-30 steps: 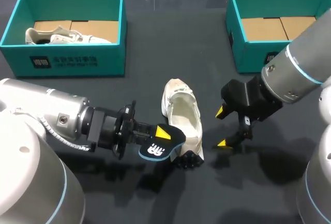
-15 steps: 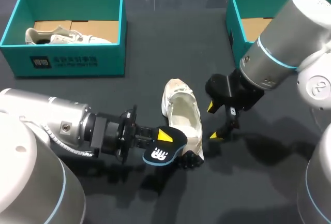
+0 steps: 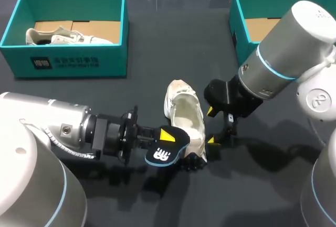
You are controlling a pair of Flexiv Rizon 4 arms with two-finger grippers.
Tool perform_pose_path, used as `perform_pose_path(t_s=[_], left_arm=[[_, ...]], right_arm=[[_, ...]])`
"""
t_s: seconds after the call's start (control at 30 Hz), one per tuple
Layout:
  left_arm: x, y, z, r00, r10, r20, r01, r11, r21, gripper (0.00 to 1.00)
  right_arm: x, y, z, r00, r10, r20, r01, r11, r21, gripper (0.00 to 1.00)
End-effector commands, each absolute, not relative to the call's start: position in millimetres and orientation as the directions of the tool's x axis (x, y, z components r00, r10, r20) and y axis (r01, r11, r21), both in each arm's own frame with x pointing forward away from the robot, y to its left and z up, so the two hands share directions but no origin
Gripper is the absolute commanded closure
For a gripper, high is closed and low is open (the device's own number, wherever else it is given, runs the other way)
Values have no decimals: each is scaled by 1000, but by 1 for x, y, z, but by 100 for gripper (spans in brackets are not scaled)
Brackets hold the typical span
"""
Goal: Take the shoe out of the shoebox, open the shoe tongue, remove and reinsert the insole, then place the shoe into the shoebox
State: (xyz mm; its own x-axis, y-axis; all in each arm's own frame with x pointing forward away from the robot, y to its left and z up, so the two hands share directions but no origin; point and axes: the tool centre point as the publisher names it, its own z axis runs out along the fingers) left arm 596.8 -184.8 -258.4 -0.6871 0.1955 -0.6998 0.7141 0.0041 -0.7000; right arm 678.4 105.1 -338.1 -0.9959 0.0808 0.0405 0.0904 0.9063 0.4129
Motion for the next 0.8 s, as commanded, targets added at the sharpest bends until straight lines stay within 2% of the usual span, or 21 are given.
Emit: perform_pose_path(t_s=[0.03, 0.33, 0.8], left_arm=[[595, -186, -259, -687, 192, -700, 714, 3, -700, 100], [599, -199, -246, -717, 202, -667, 668, -72, -740, 100], [603, -205, -251, -745, 198, -637, 635, -80, -768, 100]], right_arm=[[674, 105, -339, -996, 87, 33, 93, 906, 414, 0], [677, 104, -341, -994, 100, 47, 110, 894, 435, 0], [677, 104, -341, -994, 100, 47, 110, 894, 435, 0]])
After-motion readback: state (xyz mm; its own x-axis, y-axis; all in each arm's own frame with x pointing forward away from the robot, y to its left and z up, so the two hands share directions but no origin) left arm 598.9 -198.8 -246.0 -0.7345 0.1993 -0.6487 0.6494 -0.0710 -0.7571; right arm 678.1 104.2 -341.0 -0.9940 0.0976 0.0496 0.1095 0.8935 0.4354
